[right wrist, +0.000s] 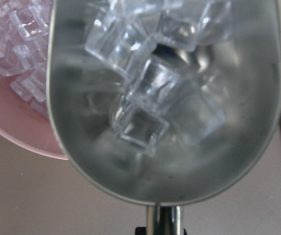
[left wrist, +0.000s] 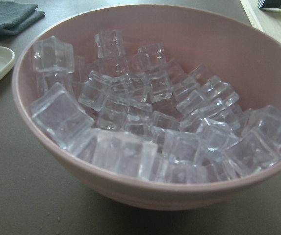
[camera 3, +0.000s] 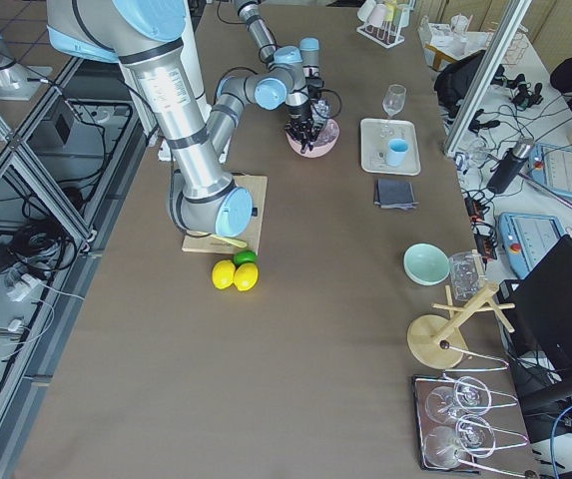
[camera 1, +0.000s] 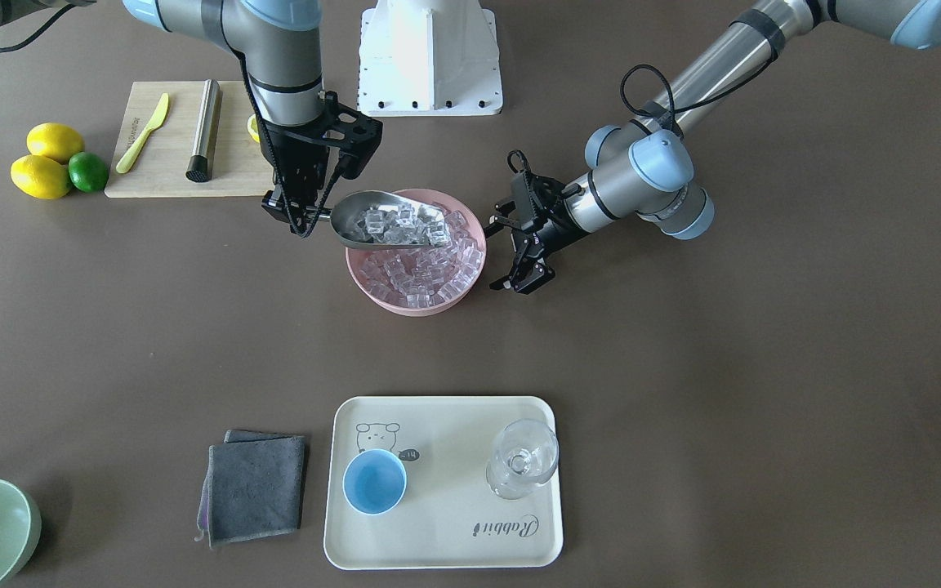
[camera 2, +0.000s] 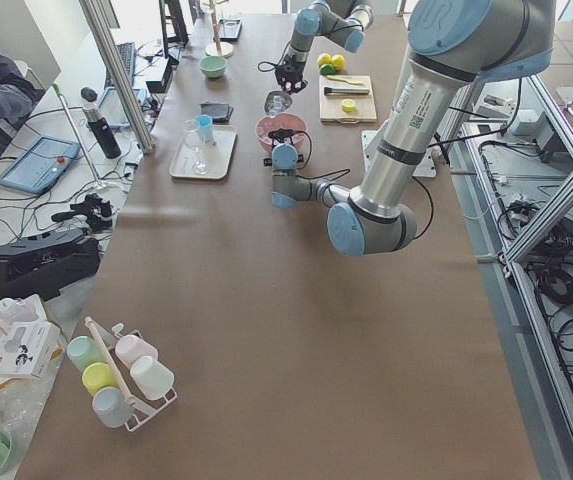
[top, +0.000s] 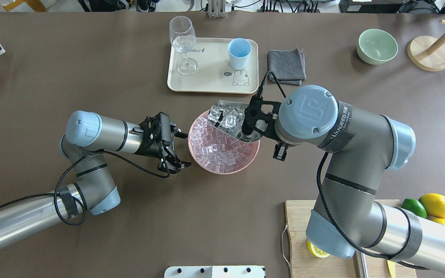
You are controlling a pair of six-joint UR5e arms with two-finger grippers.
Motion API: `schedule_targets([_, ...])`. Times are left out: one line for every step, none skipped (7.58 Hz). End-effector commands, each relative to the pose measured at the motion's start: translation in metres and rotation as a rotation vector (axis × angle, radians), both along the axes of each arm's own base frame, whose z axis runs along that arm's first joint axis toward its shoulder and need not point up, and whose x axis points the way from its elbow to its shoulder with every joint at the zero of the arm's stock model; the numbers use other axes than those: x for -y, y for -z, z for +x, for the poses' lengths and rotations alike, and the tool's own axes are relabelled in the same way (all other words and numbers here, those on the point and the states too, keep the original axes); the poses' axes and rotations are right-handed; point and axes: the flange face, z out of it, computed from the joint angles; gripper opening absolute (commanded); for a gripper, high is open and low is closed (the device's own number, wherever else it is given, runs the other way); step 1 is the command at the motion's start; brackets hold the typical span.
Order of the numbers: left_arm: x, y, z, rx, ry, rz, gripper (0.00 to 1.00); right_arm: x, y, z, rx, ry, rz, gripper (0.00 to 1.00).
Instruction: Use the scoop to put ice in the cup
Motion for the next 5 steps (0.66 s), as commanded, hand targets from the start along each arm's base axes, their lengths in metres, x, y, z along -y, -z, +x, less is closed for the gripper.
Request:
schedule_targets([0.001,0.0,-0.001,0.0,0.002,0.0,0.98,0.013,-0.006,0.021,0.049,-0.053,-0.024,0.0])
schedule_targets([0.0,0.0,0.0,0.0,0.0,0.0,0.98,0.014,-0.01,0.021,0.044,-0.054,-0.028,0.0])
schedule_targets([0.001,0.0,-0.001,0.0,0.001,0.0,0.98,0.021,-0.02,0.02,0.03,-0.039,-0.065,0.0])
schedule_targets([0.0,0.0,0.0,0.0,0.0,0.0,0.98,0.035,-0.036,0.018,0.022,-0.018,-0.137,0.0])
schedule_targets([0.0,0.0,0.0,0.0,0.0,0.0,0.98,0.06,-0.051,0.032,0.017,-0.042,-0.194,0.0])
